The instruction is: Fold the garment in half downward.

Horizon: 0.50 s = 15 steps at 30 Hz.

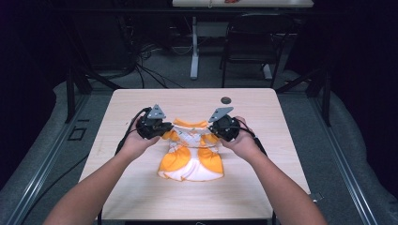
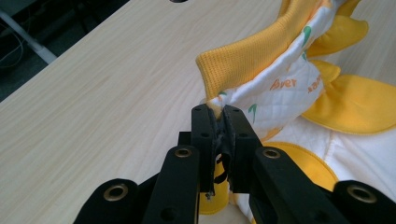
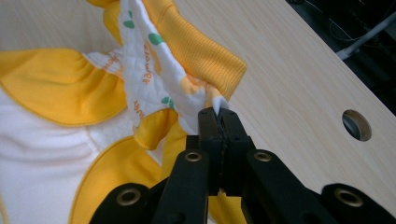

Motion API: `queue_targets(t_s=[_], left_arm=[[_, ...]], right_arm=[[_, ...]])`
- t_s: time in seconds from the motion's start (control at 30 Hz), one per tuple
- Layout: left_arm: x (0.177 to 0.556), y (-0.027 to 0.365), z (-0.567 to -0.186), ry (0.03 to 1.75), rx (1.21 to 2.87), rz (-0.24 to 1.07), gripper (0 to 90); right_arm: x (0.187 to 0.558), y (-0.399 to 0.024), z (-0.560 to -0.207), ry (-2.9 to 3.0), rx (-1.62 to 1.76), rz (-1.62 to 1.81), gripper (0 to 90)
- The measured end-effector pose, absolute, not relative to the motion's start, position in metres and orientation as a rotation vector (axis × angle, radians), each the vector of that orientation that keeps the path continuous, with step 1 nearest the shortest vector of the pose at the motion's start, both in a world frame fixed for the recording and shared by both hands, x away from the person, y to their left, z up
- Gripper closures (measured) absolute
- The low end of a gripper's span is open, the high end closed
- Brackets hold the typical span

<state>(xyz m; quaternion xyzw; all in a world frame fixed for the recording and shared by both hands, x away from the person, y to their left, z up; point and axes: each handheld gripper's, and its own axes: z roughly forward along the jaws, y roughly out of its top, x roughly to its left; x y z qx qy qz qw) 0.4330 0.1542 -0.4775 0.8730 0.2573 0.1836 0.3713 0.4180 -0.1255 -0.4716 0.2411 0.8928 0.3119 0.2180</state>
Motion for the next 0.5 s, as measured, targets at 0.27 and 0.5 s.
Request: queue_targets(t_s=[0.27,0.5], left_arm=[[0.421,0.156,-0.488,0.644,2.246,0.442,84.0],[0.41,0.157,-0.499,0.622,2.261,0.416,83.9]], right_arm=[[0.408,-0.126,-0.478,2.498,0.651,0.852,89.3],[0.396,-0.127,-0.488,2.524,0.656,0.851,89.3]])
